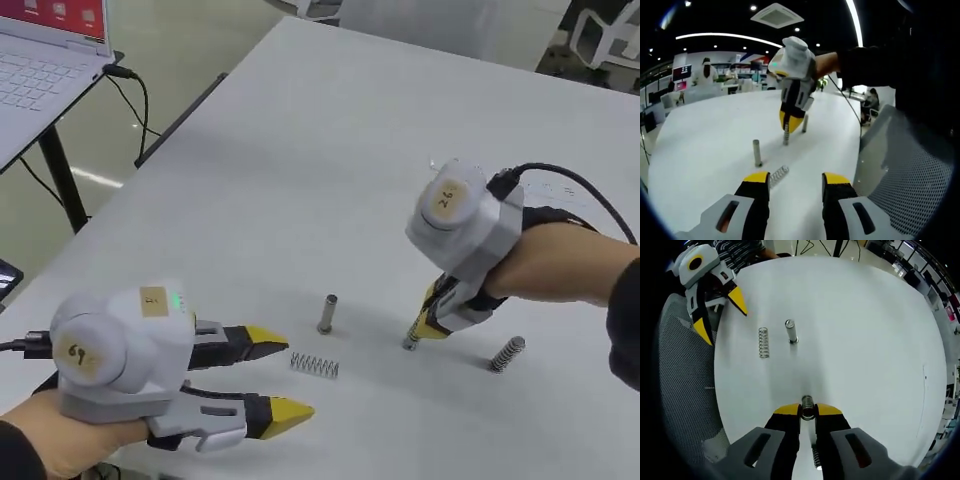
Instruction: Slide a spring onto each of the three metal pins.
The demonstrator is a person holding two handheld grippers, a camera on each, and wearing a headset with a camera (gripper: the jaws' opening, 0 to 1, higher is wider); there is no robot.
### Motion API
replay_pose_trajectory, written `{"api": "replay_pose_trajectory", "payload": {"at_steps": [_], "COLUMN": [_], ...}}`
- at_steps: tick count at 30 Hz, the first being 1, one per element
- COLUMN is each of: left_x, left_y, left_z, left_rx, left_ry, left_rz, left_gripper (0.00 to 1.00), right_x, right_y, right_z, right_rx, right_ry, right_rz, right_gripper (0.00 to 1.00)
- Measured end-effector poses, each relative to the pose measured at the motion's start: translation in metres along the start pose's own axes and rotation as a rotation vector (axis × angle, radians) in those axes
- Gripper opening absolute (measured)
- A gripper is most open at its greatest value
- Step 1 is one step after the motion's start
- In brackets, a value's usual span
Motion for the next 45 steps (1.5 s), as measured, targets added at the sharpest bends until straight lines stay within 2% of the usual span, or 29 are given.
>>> {"api": "replay_pose_trajectory", "payload": {"at_steps": [8,20,31,40,45], "left_x": [0.001,0.003,0.002,0.001,0.001], "left_y": [0.0,-0.001,0.0,0.0,-0.001], "left_z": [0.001,0.002,0.003,0.003,0.004], "left_rx": [0.0,-0.003,-0.003,-0.01,-0.019], "left_ry": [-0.005,-0.011,-0.013,-0.006,-0.003], "left_rz": [-0.008,-0.015,-0.019,-0.033,-0.035], "left_gripper": [0.35,0.35,0.35,0.34,0.34], "right_x": [-0.01,-0.009,0.007,0.023,0.02], "right_y": [0.004,0.006,0.003,-0.016,-0.025], "right_z": [0.001,0.0,-0.003,-0.014,-0.023], "right_rx": [-0.001,0.008,0.017,0.067,0.072], "right_ry": [-0.012,-0.008,0.022,0.05,0.017], "right_rz": [-0.012,-0.002,0.035,0.089,0.114], "right_gripper": [0.08,0.12,0.16,0.18,0.18]}}
Point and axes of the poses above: the centre of the closed fingertips' face, and the gripper's own axes: x roughly backward along the fingers, z roughly to its right, y roughly out of its underside, the point moved 10 cm from there along x, roughly backward along the fingers, and after that the axes turned 5 degrees about z, right-handed, at the moved point
